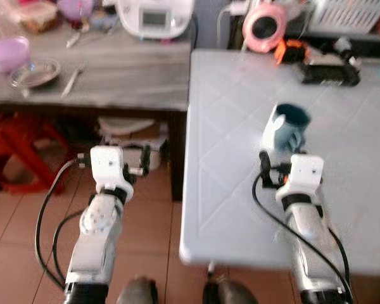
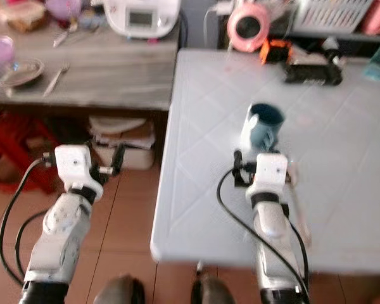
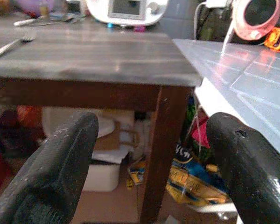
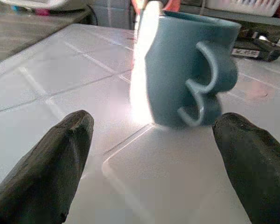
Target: Setting the table
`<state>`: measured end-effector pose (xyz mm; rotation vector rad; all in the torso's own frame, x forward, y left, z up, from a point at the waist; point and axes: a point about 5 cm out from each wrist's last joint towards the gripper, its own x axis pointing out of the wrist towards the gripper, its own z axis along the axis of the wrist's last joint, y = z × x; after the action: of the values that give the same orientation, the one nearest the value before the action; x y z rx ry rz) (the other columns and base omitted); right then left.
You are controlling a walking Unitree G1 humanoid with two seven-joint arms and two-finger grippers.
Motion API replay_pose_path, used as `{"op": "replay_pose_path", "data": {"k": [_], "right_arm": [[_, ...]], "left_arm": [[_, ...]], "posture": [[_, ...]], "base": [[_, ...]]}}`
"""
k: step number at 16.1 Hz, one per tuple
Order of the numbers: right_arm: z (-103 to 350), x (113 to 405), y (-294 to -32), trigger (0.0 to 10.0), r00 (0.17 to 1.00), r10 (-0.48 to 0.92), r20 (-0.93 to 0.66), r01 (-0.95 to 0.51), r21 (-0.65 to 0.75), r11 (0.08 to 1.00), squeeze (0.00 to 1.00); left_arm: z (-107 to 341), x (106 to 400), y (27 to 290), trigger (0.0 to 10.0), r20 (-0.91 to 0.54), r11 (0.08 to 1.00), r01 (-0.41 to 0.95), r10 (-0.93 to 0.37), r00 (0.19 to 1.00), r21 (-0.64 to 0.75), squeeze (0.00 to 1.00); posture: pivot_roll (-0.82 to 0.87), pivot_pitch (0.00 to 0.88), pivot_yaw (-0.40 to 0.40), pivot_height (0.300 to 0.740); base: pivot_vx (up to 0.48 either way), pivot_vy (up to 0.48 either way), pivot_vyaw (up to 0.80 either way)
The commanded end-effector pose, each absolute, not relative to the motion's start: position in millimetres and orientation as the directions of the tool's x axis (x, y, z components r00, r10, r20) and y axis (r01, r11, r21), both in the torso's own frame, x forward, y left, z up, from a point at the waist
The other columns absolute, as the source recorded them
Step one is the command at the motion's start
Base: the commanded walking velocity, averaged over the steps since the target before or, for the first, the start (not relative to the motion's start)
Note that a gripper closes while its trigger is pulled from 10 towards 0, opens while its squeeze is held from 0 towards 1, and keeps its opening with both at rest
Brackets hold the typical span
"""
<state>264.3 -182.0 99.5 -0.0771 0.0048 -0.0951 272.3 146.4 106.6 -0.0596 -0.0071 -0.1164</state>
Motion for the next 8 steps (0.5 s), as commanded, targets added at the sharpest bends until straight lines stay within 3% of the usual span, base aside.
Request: {"op": "replay_pose_path", "data": {"k": [1, 2, 8], "right_arm": [[99.5, 264.1, -182.5, 10.0, 0.996, -0.093, -0.005, 0.093, -0.079, 0.993, 0.00], [99.5, 264.1, -182.5, 10.0, 0.996, -0.093, -0.005, 0.093, -0.079, 0.993, 0.00], [98.9, 263.5, -183.6, 10.0, 0.995, -0.100, -0.007, 0.099, -0.079, 0.992, 0.00]], "left_arm": [[107.5, 272.4, 147.7, 10.0, 0.009, 0.993, 0.108, -0.107, 0.994, -0.054, 0.00], [107.5, 272.5, 147.7, 10.0, 0.009, 0.993, 0.108, -0.107, 0.994, -0.055, 0.00], [110.5, 272.6, 146.3, 10.0, 0.034, 0.990, 0.131, -0.130, 0.991, -0.045, 0.00]], "posture": [[-0.03, 0.000, -0.008, 0.719], [-0.03, 0.000, -0.008, 0.719], [-0.03, 0.000, -0.008, 0.719]], "base": [[-0.334, 0.000, 0.00], [-0.334, 0.000, 0.00], [0.000, 0.000, 0.00]]}}
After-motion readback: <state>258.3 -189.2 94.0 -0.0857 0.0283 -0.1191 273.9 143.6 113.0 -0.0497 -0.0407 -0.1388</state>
